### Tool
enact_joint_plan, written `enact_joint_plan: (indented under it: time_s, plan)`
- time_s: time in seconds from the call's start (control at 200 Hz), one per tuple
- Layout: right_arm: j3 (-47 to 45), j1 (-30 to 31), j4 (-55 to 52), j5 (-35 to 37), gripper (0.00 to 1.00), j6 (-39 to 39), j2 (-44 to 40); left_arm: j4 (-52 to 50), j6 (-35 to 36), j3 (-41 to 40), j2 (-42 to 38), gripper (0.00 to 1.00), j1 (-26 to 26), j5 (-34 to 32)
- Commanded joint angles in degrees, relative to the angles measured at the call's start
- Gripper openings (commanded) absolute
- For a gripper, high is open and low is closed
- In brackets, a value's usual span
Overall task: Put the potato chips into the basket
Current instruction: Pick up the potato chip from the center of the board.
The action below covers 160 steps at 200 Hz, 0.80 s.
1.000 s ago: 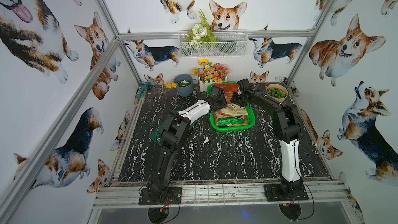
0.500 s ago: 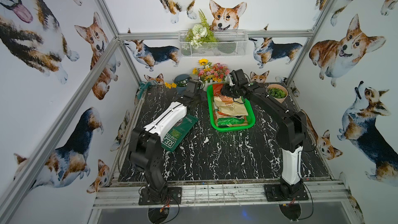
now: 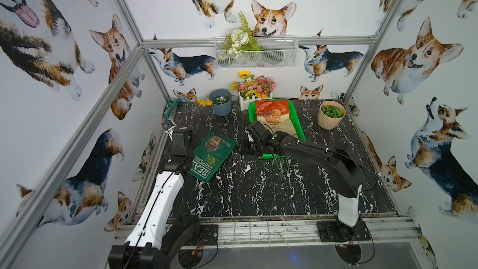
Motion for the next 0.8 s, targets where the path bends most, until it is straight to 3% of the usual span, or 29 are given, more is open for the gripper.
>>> enact_joint_plan:
  time_s: [0.0, 0.586, 0.696, 0.796]
  plan:
    - [0.9, 1.7, 9.1, -5.0, 0.56, 7.5, 2.6, 3.6, 1.1, -1.1, -2.0, 0.53, 0.5, -2.8]
    - [11.4, 2.6, 10.9, -8.9, 0.53, 14.7, 18.7, 5.1, 1.7, -1.1, 0.8, 0.53, 0.6, 1.1]
    - [15.3, 2.6, 10.0, -11.4, 0.46, 13.7, 21.2, 5.3, 1.0, -2.0, 0.9, 0.53, 0.6, 2.8]
    - [16.1, 2.6, 10.1, -11.2, 0.33, 12.7, 21.1, 4.8, 1.0, -2.2, 1.0, 0.53, 0.6, 3.1]
